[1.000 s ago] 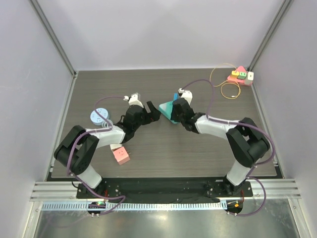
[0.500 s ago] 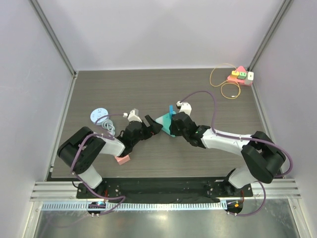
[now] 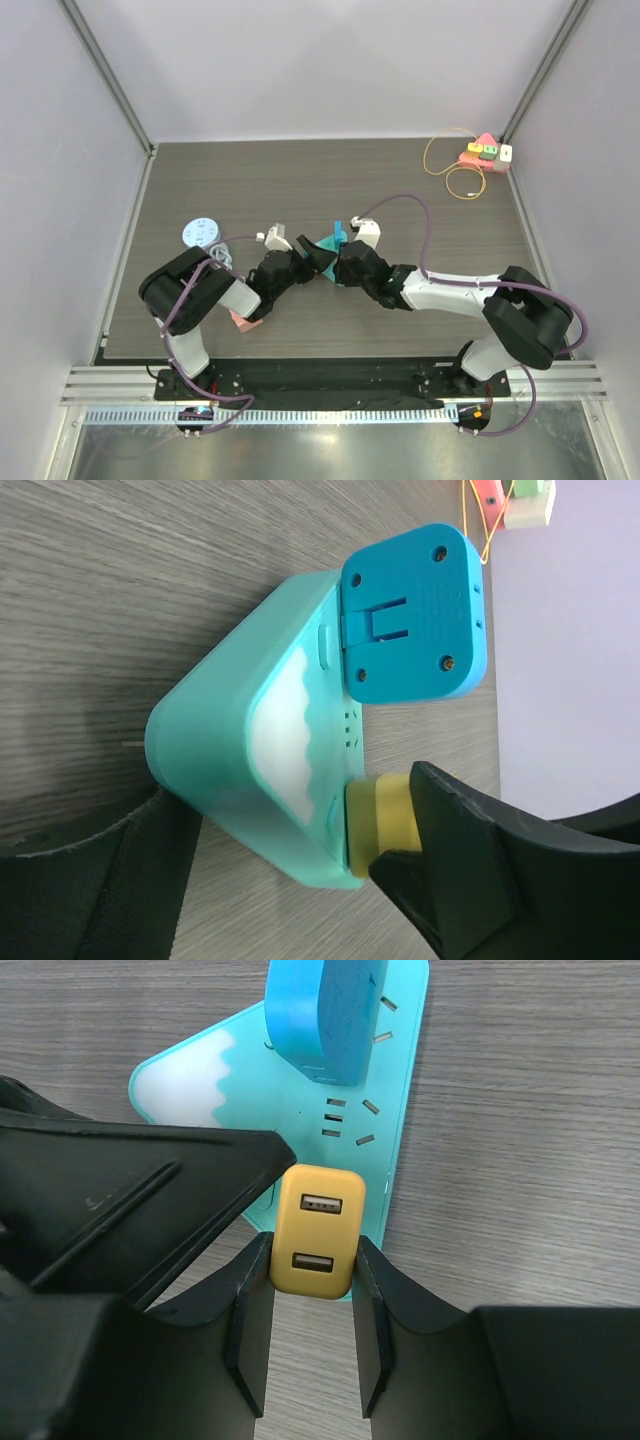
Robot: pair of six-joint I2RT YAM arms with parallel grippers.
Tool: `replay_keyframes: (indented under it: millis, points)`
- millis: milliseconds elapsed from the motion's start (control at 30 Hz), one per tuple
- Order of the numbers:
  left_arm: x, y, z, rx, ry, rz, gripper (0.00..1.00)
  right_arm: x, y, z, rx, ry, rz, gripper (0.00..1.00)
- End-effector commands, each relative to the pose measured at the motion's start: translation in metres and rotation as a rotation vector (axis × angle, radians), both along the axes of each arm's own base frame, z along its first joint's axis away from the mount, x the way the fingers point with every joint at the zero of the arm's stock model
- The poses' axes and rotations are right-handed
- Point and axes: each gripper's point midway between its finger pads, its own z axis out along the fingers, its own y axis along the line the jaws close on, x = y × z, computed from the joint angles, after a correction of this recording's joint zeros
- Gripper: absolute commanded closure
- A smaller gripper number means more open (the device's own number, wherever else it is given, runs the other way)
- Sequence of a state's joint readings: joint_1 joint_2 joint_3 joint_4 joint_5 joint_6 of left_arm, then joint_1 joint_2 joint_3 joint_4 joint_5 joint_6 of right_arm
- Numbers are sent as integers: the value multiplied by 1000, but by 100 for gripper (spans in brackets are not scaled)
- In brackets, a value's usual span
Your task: Pull the plug off the socket
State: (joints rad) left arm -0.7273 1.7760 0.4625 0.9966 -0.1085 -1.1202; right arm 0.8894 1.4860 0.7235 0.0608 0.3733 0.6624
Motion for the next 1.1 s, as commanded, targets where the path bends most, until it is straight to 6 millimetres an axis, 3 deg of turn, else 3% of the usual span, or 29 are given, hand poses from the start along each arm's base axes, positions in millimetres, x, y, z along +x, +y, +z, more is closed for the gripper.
replay_keyframes:
  millis: [0, 267, 467, 667, 800, 967, 1067]
  points:
    - [4, -7, 2, -36, -15, -4, 19, -4, 11, 3, 60, -12, -28, 67]
    - [3, 2, 3, -15, -31, 25, 37, -10, 16, 1, 75, -3, -29, 67]
    - [4, 0, -8, 0, -4, 22, 66, -9, 20, 6, 76, -3, -27, 62]
    - [2, -4, -6, 1, -11, -6, 83, -7, 14, 10, 8, 11, -40, 33]
    - [-1, -8, -6, 14, -10, -42, 93, -5, 9, 15, -22, 9, -57, 21]
    - [-8, -3, -19, 33, 21, -45, 100, 3, 3, 32, -19, -34, -101, 3]
    - [-12, 0, -24, 39, 34, -46, 100, 3, 10, 31, -11, 7, -74, 0]
